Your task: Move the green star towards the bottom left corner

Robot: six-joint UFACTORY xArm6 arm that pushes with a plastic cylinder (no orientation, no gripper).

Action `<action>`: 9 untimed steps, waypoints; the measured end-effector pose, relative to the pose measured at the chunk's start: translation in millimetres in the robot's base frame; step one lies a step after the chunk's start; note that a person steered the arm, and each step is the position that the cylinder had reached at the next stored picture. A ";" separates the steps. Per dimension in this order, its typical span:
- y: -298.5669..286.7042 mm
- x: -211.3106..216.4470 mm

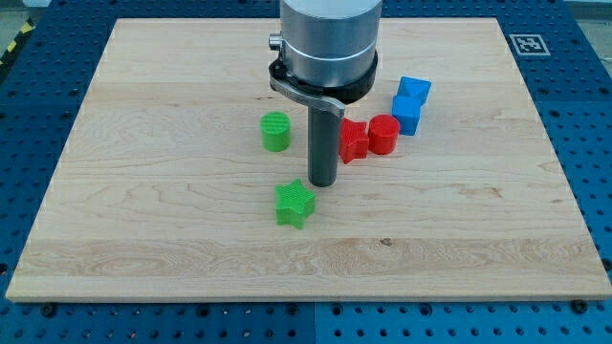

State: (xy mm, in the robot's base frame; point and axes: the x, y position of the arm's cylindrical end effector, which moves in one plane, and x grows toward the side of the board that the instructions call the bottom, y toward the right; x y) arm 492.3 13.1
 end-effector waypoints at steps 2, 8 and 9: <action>40.2 0.0; -104.7 35.9; -103.5 35.9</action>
State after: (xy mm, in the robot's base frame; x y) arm 528.2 -90.4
